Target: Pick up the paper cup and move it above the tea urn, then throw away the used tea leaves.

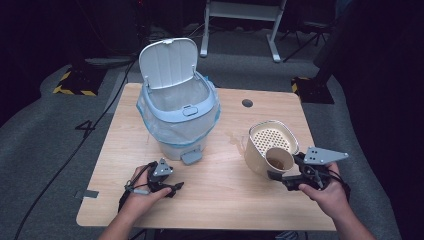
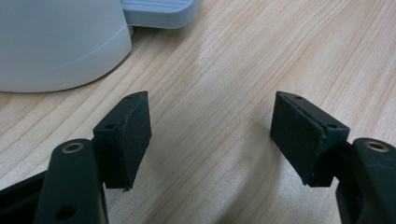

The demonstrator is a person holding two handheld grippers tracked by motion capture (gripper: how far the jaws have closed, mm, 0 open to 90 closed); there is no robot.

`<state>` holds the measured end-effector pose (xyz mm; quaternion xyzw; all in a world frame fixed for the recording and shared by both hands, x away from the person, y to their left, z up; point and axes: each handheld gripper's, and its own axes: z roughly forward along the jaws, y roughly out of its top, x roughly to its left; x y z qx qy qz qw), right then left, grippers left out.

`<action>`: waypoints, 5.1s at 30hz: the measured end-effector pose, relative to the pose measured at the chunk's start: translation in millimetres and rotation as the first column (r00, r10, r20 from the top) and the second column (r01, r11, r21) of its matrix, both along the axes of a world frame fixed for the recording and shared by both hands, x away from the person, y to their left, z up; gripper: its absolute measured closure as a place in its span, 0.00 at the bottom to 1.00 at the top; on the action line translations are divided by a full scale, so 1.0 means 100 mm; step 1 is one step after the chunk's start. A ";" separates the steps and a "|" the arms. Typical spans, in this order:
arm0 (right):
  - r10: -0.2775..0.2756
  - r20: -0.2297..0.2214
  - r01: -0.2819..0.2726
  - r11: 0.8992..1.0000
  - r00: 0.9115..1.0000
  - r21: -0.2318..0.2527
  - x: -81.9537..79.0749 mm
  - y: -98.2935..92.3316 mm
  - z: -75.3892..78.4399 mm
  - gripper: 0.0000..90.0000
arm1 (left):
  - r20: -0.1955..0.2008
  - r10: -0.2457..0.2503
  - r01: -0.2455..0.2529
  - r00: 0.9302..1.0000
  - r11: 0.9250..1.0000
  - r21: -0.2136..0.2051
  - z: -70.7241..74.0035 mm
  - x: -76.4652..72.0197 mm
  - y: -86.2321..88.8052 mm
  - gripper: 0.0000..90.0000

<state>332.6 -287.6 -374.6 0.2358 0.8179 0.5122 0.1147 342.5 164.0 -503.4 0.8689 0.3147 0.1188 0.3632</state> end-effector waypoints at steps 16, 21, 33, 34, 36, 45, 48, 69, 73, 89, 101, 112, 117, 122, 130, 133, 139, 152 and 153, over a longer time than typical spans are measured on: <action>-0.064 0.088 0.067 0.997 0.994 -0.039 0.37 -0.16 0.31 0.34 | 0.000 -0.004 0.004 1.000 1.000 0.000 0.00 0.03 -0.01 0.31; -0.089 0.127 0.098 0.993 0.988 -0.065 0.54 -0.23 0.38 0.35 | 0.002 -0.013 0.013 1.000 1.000 0.000 0.00 0.04 0.00 0.32; -0.087 0.189 0.107 0.989 0.978 -0.104 0.89 -0.34 0.46 0.36 | 0.002 -0.016 0.016 1.000 1.000 0.004 0.00 0.06 0.03 0.31; -0.087 0.192 0.109 0.988 0.977 -0.107 0.92 -0.35 0.46 0.36 | 0.002 -0.016 0.016 1.000 1.000 0.004 0.00 0.06 0.03 0.31; -0.091 0.199 0.114 0.988 0.976 -0.108 0.96 -0.36 0.45 0.36 | 0.002 -0.014 0.014 1.000 1.000 0.003 0.00 0.06 0.03 0.31; -0.097 0.255 0.141 0.976 0.962 -0.163 1.05 -0.43 0.42 0.36 | 0.003 -0.010 0.010 1.000 1.000 0.002 0.00 0.06 0.03 0.31; -0.088 0.278 0.140 0.975 0.957 -0.171 1.06 -0.44 0.42 0.36 | 0.003 -0.011 0.011 1.000 1.000 0.002 0.00 0.06 0.03 0.31; 0.252 0.644 0.369 0.647 0.722 -0.667 0.91 -0.22 0.37 0.38 | 0.003 -0.011 0.011 1.000 1.000 0.002 0.00 0.06 0.03 0.31; 0.386 0.651 0.461 0.479 0.653 -0.747 0.88 -0.16 0.29 0.39 | 0.003 -0.010 0.010 1.000 1.000 0.002 0.00 0.06 0.03 0.31; 0.853 0.389 0.768 -0.022 0.349 -0.640 0.62 0.21 0.09 0.41 | 0.003 -0.010 0.010 1.000 1.000 0.003 0.00 0.06 0.03 0.31; 0.861 0.386 0.775 -0.014 0.330 -0.632 0.59 0.23 0.11 0.41 | 0.003 -0.010 0.010 1.000 1.000 0.003 0.00 0.06 0.03 0.31; 0.835 0.431 0.761 0.022 0.343 -0.648 0.58 0.23 0.12 0.41 | 0.003 -0.010 0.010 1.000 1.000 0.003 0.00 0.06 0.03 0.31; 0.697 0.577 0.671 0.184 0.426 -0.719 0.63 0.16 0.21 0.40 | 0.002 -0.014 0.014 1.000 1.000 0.003 0.00 0.07 0.06 0.31; 0.415 0.693 0.503 0.482 0.590 -0.717 0.74 -0.01 0.38 0.39 | 0.002 -0.001 0.001 1.000 1.000 0.003 0.00 0.08 0.15 0.31; 0.026 0.577 0.325 0.805 0.816 -0.496 0.89 -0.31 0.45 0.39 | 0.001 0.001 -0.001 1.000 1.000 0.004 0.00 0.08 0.17 0.31; -0.066 0.477 0.277 0.880 0.877 -0.387 0.93 -0.41 0.44 0.38 | 0.000 0.002 -0.002 1.000 1.000 0.003 0.00 0.08 0.17 0.31; -0.168 0.268 0.221 0.958 0.949 -0.183 1.00 -0.59 0.41 0.37 | 0.001 0.002 -0.002 1.000 1.000 0.004 0.00 0.08 0.17 0.31; -0.136 0.101 0.140 0.990 0.986 -0.031 1.05 -0.75 0.47 0.36 | 0.001 0.002 -0.002 1.000 1.000 0.004 0.00 0.08 0.17 0.31; -0.134 0.092 0.137 0.990 0.987 -0.030 1.05 -0.74 0.47 0.36 | 0.001 0.002 -0.002 1.000 1.000 0.004 0.00 0.08 0.17 0.31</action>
